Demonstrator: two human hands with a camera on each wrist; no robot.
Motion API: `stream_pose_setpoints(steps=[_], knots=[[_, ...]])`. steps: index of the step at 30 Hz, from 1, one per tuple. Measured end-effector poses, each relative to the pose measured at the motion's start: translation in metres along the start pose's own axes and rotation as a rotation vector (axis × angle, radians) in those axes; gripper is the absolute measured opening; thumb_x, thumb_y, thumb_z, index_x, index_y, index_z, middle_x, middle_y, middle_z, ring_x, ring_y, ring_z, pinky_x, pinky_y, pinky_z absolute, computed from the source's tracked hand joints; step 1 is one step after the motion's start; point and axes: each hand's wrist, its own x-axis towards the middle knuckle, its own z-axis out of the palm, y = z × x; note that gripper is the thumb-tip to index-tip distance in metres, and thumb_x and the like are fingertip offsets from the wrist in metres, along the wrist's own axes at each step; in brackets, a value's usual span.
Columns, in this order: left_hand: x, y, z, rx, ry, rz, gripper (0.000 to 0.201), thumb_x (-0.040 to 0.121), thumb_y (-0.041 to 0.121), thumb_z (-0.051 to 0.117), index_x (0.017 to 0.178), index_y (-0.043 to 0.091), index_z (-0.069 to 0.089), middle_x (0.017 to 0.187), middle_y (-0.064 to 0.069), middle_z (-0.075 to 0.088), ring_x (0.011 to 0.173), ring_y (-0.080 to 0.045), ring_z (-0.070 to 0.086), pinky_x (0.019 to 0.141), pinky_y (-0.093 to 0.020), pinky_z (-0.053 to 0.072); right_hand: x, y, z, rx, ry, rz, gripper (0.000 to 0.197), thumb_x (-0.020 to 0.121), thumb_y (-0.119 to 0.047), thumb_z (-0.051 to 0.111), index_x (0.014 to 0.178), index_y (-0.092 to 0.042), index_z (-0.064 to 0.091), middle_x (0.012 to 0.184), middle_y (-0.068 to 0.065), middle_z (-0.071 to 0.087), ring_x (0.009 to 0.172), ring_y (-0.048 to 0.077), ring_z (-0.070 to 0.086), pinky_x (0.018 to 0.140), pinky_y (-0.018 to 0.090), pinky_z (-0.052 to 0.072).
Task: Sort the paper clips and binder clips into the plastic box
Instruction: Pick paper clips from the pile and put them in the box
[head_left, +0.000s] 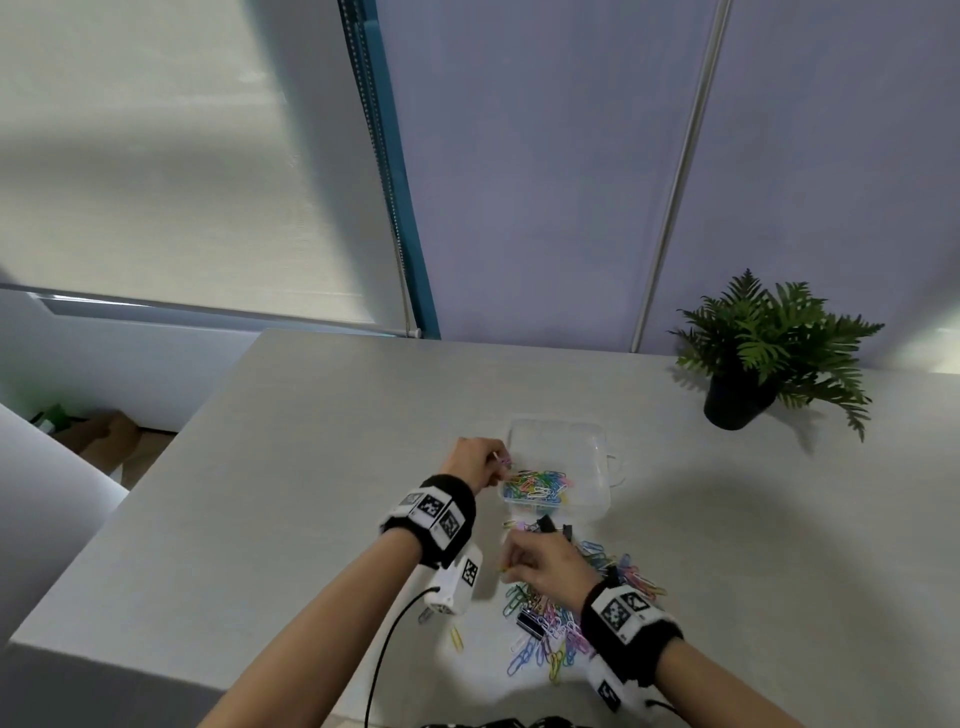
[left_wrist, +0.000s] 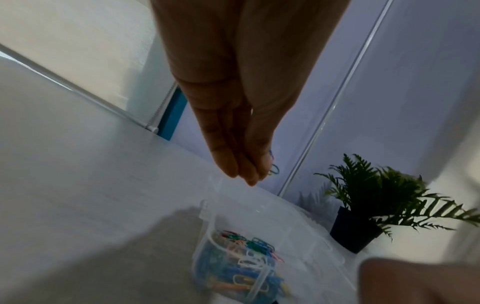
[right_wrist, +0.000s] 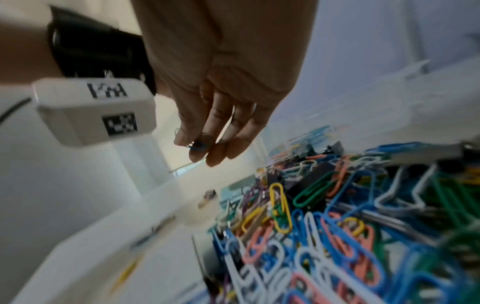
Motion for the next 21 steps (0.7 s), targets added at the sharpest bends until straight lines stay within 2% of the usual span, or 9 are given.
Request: stream_pose_setpoints(steps=[1, 3, 4, 6, 9, 11, 16, 18, 21], knots=[[0.007, 0.006, 0.002, 0.021, -0.014, 0.008, 0.022, 0.088, -0.009, 0.044, 0.099, -0.008, 0.063, 0.084, -0.023, 0.067, 0.049, 0.0, 0.058, 0.051, -0.004, 0.046, -0.003, 0.001, -0.006, 0.112, 0.043, 0.034, 0.016, 0.08, -0.003, 0.064, 0.075, -0.017, 0.057, 0.075, 0.002, 0.06, 0.07, 0.01, 0.058, 0.07, 0.025, 0.051], [0.019, 0.013, 0.009, 0.085, -0.067, 0.012, 0.026, 0.088, -0.009, 0.044, 0.103, -0.004, 0.065, 0.098, -0.023, 0.07, 0.076, -0.022, 0.068, 0.075, -0.019, 0.055, -0.009, 0.005, -0.02, 0.243, 0.132, 0.064, 0.014, 0.08, 0.004, 0.062, 0.077, -0.01, 0.059, 0.067, 0.001, 0.061, 0.058, 0.009, 0.059, 0.059, 0.021, 0.051], [0.023, 0.014, 0.013, 0.133, -0.099, 0.019, 0.029, 0.087, -0.009, 0.044, 0.104, 0.0, 0.066, 0.102, -0.02, 0.07, 0.09, -0.027, 0.067, 0.086, -0.027, 0.053, -0.011, 0.008, -0.027, 0.262, 0.176, 0.066, 0.013, 0.081, 0.005, 0.061, 0.078, -0.008, 0.059, 0.065, 0.002, 0.062, 0.054, 0.008, 0.059, 0.055, 0.02, 0.05], [0.028, 0.009, 0.021, 0.208, -0.16, 0.029, 0.035, 0.087, -0.009, 0.044, 0.108, 0.009, 0.067, 0.11, -0.014, 0.068, 0.102, -0.027, 0.064, 0.094, -0.034, 0.05, -0.012, 0.014, -0.04, 0.277, 0.263, 0.083, 0.013, 0.081, 0.006, 0.061, 0.077, -0.007, 0.06, 0.062, 0.004, 0.062, 0.049, 0.007, 0.058, 0.052, 0.02, 0.049], [0.02, 0.003, 0.019, 0.292, -0.165, 0.071, 0.036, 0.088, -0.003, 0.048, 0.114, 0.017, 0.064, 0.119, -0.01, 0.064, 0.108, -0.026, 0.061, 0.097, -0.037, 0.048, -0.011, 0.025, -0.055, 0.289, 0.371, 0.141, 0.014, 0.079, 0.005, 0.063, 0.074, -0.007, 0.06, 0.063, 0.01, 0.061, 0.049, 0.008, 0.056, 0.051, 0.017, 0.047], [0.005, -0.004, 0.01, 0.271, -0.148, 0.13, 0.036, 0.087, -0.005, 0.046, 0.114, 0.012, 0.064, 0.118, -0.01, 0.065, 0.106, -0.024, 0.061, 0.095, -0.032, 0.047, -0.006, 0.03, -0.063, 0.257, 0.407, 0.158, 0.016, 0.08, 0.004, 0.063, 0.073, -0.01, 0.06, 0.066, 0.011, 0.062, 0.054, 0.013, 0.056, 0.054, 0.016, 0.049], [-0.05, -0.039, -0.012, 0.23, -0.192, 0.134, 0.039, 0.081, -0.014, 0.037, 0.101, 0.003, 0.066, 0.097, -0.014, 0.07, 0.077, -0.014, 0.061, 0.066, -0.004, 0.04, 0.023, 0.028, -0.077, 0.144, 0.444, 0.15, 0.005, 0.081, 0.005, 0.061, 0.084, 0.001, 0.061, 0.071, 0.014, 0.062, 0.057, 0.014, 0.056, 0.052, 0.01, 0.049], [-0.073, -0.059, -0.011, 0.281, -0.235, 0.104, 0.04, 0.08, -0.011, 0.037, 0.101, 0.007, 0.066, 0.096, -0.011, 0.07, 0.078, -0.015, 0.062, 0.07, -0.01, 0.042, 0.034, 0.023, -0.081, 0.132, 0.452, 0.143, 0.008, 0.081, 0.007, 0.059, 0.085, 0.001, 0.06, 0.076, 0.016, 0.062, 0.059, 0.017, 0.057, 0.058, 0.018, 0.052], [-0.103, -0.083, -0.002, 0.389, -0.299, 0.093, 0.034, 0.083, -0.001, 0.042, 0.102, 0.016, 0.065, 0.1, -0.005, 0.069, 0.091, -0.019, 0.064, 0.076, -0.017, 0.043, 0.042, 0.018, -0.082, 0.01, 0.41, 0.125, 0.017, 0.083, 0.004, 0.056, 0.099, -0.001, 0.062, 0.09, 0.008, 0.061, 0.079, 0.021, 0.06, 0.077, 0.029, 0.05]])
